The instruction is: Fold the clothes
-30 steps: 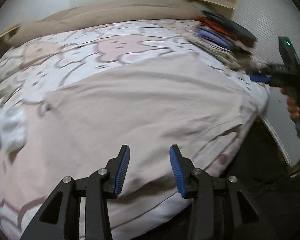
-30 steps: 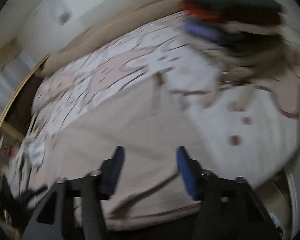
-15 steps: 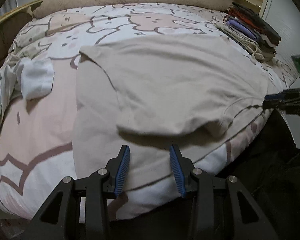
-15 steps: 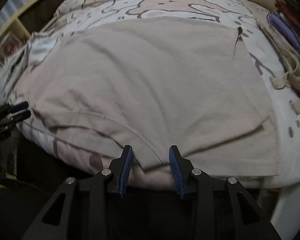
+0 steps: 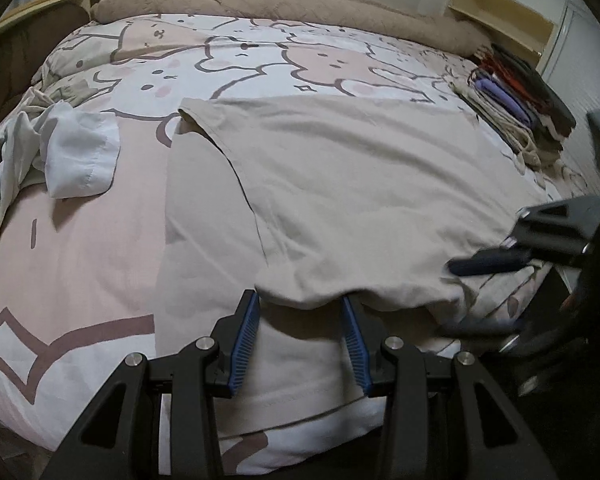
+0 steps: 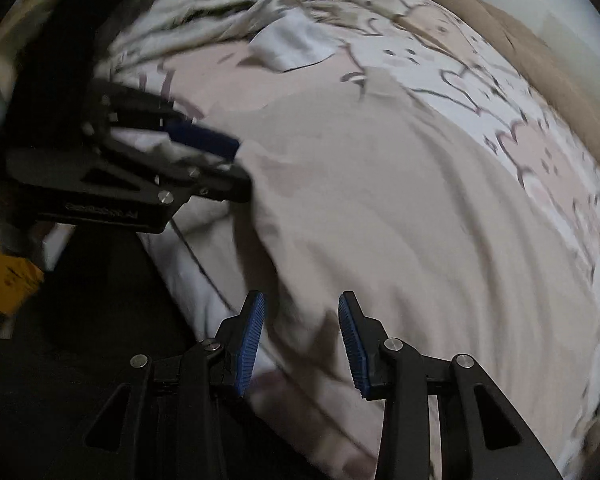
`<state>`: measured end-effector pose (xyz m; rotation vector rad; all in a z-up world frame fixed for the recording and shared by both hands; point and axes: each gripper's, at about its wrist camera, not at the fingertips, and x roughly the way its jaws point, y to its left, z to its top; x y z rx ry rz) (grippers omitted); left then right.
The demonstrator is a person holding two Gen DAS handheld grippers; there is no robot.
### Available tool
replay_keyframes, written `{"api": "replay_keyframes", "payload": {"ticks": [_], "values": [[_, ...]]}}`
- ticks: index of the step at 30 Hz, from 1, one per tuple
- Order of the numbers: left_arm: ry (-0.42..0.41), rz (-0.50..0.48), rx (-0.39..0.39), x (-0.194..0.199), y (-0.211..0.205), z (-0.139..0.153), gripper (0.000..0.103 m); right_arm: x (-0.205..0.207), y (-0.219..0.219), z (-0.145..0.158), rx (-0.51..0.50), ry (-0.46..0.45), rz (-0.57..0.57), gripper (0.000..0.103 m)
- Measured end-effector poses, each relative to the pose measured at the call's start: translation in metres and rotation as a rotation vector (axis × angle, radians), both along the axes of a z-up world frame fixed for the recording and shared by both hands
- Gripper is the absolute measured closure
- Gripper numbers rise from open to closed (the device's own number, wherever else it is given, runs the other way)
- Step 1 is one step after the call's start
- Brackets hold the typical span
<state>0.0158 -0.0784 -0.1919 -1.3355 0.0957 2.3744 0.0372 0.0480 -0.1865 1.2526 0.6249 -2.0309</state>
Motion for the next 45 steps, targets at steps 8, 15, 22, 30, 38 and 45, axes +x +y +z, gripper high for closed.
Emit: {"api": "replay_keyframes", "payload": {"ticks": [8, 15, 22, 30, 38, 45], "values": [[-0.004, 0.042, 0.06, -0.003, -0.014, 0.014, 0.062, -0.052, 0.021, -0.006, -0.25, -0.322, -0.141, 0.09], [0.011, -0.027, 0.04, -0.015, 0.008, 0.021, 0.062, -0.106, 0.1, -0.018, -0.512, -0.49, -0.431, 0.091], [0.002, -0.102, -0.044, -0.029, 0.036, 0.005, 0.062, -0.112, 0.117, -0.037, -0.548, -0.513, -0.499, 0.091], [-0.001, -0.157, -0.097, -0.056, 0.051, -0.008, 0.062, -0.059, 0.093, 0.019, -0.452, -0.257, -0.31, 0.021], [0.03, -0.197, -0.132, -0.05, 0.036, 0.001, 0.062, -0.05, 0.054, -0.001, -0.294, -0.252, -0.218, 0.06], [0.225, -0.461, -0.286, -0.002, 0.031, 0.02, 0.062, -0.042, 0.049, 0.002, -0.229, -0.188, -0.184, 0.093]]}}
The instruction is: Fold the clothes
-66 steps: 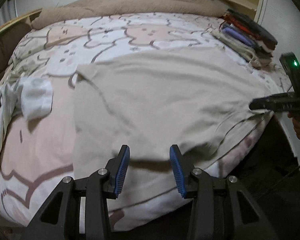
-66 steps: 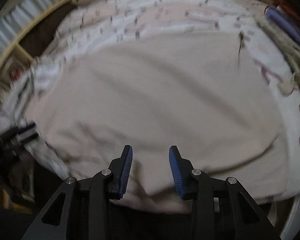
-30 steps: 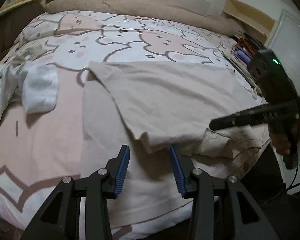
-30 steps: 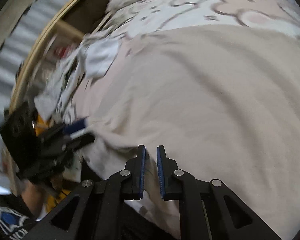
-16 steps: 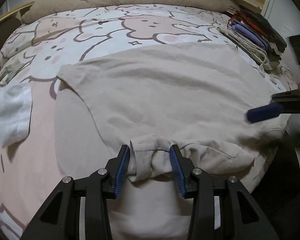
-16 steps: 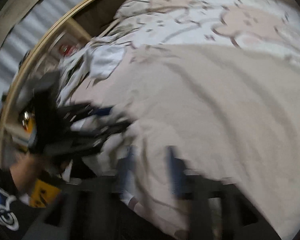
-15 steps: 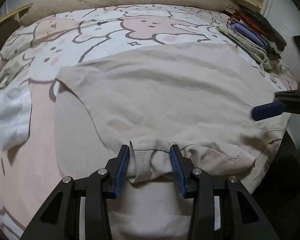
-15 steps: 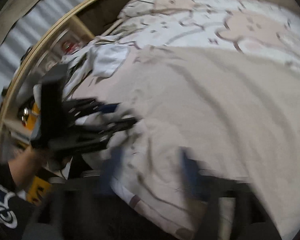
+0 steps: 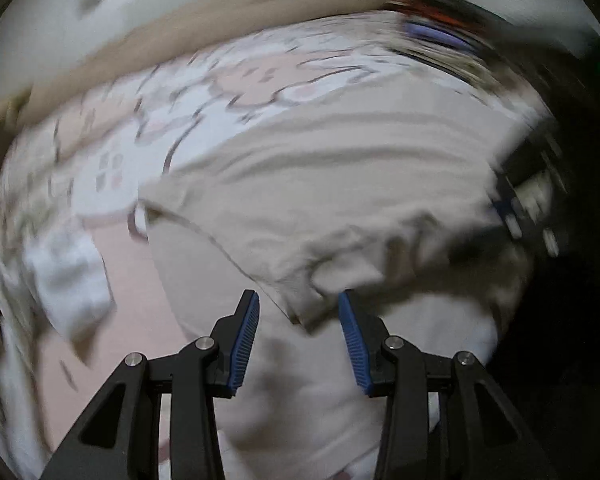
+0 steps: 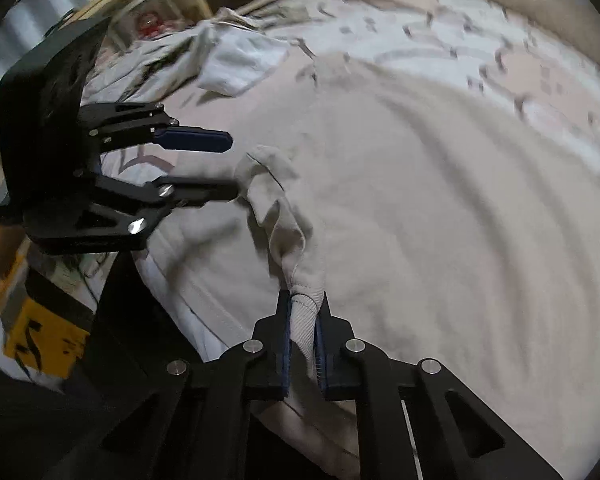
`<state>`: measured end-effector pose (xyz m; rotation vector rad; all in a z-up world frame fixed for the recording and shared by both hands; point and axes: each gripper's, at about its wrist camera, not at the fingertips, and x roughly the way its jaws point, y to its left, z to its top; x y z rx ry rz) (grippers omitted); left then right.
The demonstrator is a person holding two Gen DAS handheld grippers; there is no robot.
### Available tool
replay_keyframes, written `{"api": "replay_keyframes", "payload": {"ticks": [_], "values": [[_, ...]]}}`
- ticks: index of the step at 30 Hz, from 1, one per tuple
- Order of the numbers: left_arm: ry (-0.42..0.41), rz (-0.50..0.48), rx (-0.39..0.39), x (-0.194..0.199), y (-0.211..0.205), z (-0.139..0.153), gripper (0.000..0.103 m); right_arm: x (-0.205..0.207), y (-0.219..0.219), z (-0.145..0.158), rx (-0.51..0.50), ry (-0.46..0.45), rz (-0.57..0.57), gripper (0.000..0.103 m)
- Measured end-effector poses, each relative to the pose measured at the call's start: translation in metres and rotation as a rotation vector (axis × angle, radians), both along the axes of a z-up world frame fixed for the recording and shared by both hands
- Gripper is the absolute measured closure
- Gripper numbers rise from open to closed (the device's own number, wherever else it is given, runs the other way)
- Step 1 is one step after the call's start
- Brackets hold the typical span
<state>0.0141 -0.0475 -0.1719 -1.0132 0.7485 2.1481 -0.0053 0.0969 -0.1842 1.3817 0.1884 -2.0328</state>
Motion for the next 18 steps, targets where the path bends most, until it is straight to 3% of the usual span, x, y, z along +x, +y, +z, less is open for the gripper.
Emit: {"api": "replay_keyframes", "payload": {"ticks": [4, 6, 11, 12, 13, 14, 18], "values": [[0.135, -0.31, -0.217, 0.036, 0.017, -0.005, 0.062, 0.011, -0.006, 0.007, 0.061, 0.064, 0.05, 0.093], [0.154, -0.425, -0.3, 0.038, 0.025, -0.01, 0.062, 0.015, -0.012, 0.004, 0.084, 0.083, 0.074, 0.093], [0.172, -0.521, -0.361, 0.016, 0.028, -0.002, 0.061, 0.029, -0.026, -0.003, 0.186, 0.19, 0.139, 0.093], [0.173, -0.539, -0.376, 0.013, 0.028, -0.004, 0.056, 0.032, -0.028, -0.004, 0.201, 0.202, 0.151, 0.093], [0.173, -0.557, -0.39, 0.011, 0.027, -0.005, 0.042, 0.034, -0.03, -0.006, 0.215, 0.214, 0.163, 0.093], [0.173, -0.577, -0.404, 0.009, 0.027, -0.007, 0.037, 0.037, -0.032, -0.007, 0.229, 0.226, 0.175, 0.093], [0.148, -0.646, -0.469, 0.01, 0.028, -0.026, 0.037, 0.04, -0.035, -0.011, 0.255, 0.243, 0.198, 0.093]]}}
